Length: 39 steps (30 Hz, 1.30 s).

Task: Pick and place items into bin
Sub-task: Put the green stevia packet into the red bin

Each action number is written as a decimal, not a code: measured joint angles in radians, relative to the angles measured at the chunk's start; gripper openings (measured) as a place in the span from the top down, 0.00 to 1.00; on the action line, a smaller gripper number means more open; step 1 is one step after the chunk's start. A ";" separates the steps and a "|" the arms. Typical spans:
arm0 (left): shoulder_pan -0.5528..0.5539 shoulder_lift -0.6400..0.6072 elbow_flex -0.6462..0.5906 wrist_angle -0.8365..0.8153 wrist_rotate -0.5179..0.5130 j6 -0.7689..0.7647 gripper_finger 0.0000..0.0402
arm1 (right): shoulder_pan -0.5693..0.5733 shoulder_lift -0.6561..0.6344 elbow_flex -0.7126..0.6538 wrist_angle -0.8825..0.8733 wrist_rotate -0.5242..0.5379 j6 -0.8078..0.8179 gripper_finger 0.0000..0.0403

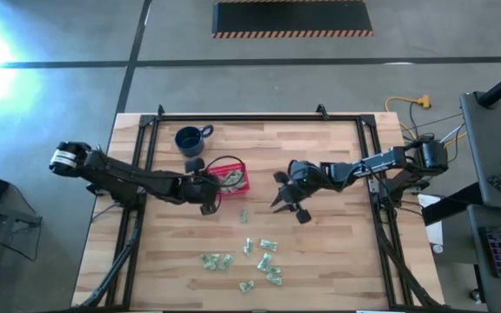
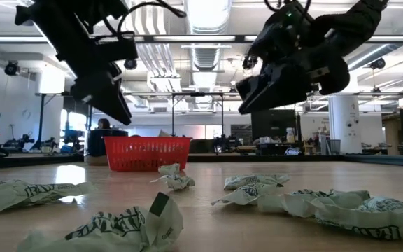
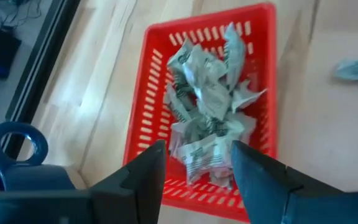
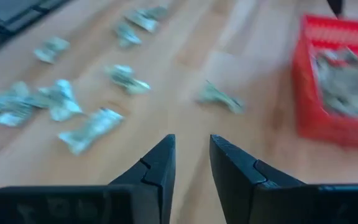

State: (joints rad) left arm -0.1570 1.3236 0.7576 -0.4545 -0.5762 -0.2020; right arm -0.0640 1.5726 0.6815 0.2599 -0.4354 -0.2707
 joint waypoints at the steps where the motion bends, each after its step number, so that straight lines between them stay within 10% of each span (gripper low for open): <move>1: -0.006 -0.005 0.002 0.001 0.000 0.000 0.59 | 0.009 0.000 -0.005 0.022 -0.004 -0.007 0.77; 18: -0.048 -0.067 -0.008 0.001 -0.002 -0.028 0.59 | 0.071 0.307 0.105 0.413 0.000 -0.001 0.77; 39: -0.061 -0.066 -0.028 -0.035 -0.002 -0.054 0.59 | 0.095 0.494 0.464 -0.011 0.124 0.081 0.72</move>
State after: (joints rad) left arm -0.2184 1.2572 0.7292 -0.4892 -0.5777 -0.2563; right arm 0.0315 2.0670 1.1452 0.2485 -0.3115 -0.1894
